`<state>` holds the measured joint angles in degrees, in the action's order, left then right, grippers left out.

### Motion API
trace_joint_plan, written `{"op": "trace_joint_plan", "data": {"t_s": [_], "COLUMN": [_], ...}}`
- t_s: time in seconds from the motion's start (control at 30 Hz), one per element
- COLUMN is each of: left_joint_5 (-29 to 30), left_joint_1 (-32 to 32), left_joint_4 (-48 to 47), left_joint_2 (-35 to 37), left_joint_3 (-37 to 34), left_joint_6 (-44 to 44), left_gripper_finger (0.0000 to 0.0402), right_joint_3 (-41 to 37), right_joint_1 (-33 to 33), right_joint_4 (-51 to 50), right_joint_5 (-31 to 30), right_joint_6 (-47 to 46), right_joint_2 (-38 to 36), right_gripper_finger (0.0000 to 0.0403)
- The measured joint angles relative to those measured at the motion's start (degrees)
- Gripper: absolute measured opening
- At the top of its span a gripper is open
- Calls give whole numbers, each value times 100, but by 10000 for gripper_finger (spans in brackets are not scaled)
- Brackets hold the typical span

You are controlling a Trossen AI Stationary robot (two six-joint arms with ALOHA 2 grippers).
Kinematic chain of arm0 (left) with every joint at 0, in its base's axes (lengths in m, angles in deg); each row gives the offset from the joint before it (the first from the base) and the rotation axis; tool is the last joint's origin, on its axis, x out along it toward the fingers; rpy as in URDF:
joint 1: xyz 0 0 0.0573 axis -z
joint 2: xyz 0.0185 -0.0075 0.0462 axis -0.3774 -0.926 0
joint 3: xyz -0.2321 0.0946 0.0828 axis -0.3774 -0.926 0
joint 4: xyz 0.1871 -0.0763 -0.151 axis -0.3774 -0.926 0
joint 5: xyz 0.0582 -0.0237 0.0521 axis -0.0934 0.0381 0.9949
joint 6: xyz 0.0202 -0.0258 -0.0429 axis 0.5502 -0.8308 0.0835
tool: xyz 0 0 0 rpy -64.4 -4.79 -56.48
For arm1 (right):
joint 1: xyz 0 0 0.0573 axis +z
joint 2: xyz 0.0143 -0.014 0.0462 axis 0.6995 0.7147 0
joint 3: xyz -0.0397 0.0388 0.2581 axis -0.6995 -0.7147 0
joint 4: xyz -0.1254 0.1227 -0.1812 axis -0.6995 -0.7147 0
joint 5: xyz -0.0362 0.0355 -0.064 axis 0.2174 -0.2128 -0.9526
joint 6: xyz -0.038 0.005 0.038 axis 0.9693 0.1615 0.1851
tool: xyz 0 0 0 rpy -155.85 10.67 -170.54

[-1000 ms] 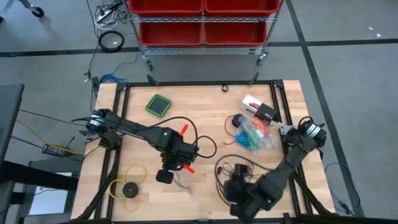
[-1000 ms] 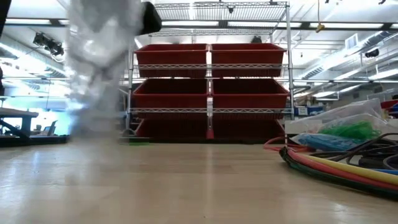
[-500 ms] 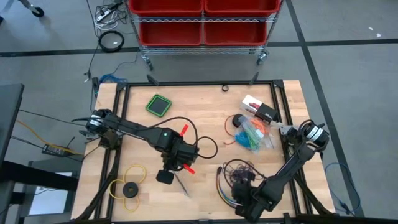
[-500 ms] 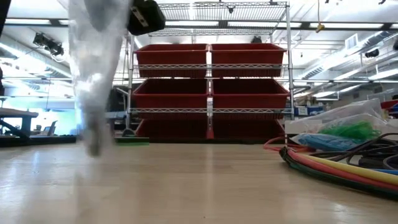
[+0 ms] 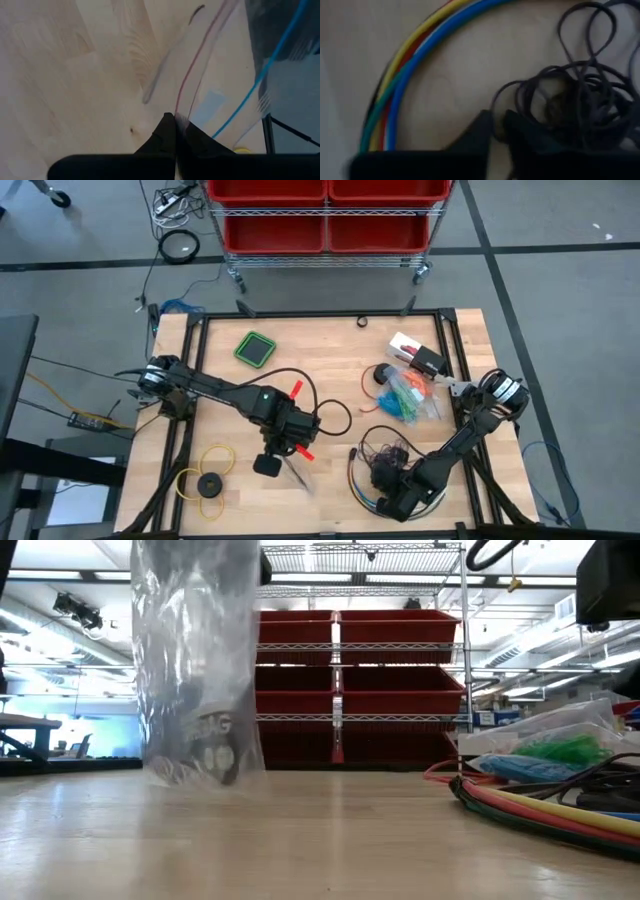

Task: Sort rubber bands
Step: Put the black rubber band into the transparent zip bag

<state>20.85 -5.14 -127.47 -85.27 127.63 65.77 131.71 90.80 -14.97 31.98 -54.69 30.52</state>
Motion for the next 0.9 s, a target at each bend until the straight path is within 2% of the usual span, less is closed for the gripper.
{"op": "trace_joint_plan", "data": {"t_s": [0.07, 0.23, 0.33, 0.57, 0.77, 0.9], "left_joint_5": [4, 27, 101, 306, 382, 386], "left_joint_1": [0, 1, 27, 63, 61, 61], "left_joint_4": [-3, -2, -1, 13, 160, 383], "left_joint_2": [0, 0, 0, 0, 7, 7], "left_joint_3": [0, -2, -2, -2, -189, -465], "left_joint_6": [3, 43, 157, 186, 175, 150], "left_gripper_finger": [1, 1, 1, 1, 1, 1], "right_joint_3": [34, 355, 786, 2285, 3364, 3698], "right_joint_1": [-9, -16, -41, -268, -515, -677], "right_joint_4": [-32, -163, -171, -98, 216, 653], "right_joint_5": [-1, -3, -322, -1062, -1181, -965], "right_joint_6": [132, 397, 752, 2546, 4201, 5032], "right_joint_2": [6, 18, -124, -254, -264, -269], "right_gripper_finger": [18, 2, 1, 0, 0, 0]}}
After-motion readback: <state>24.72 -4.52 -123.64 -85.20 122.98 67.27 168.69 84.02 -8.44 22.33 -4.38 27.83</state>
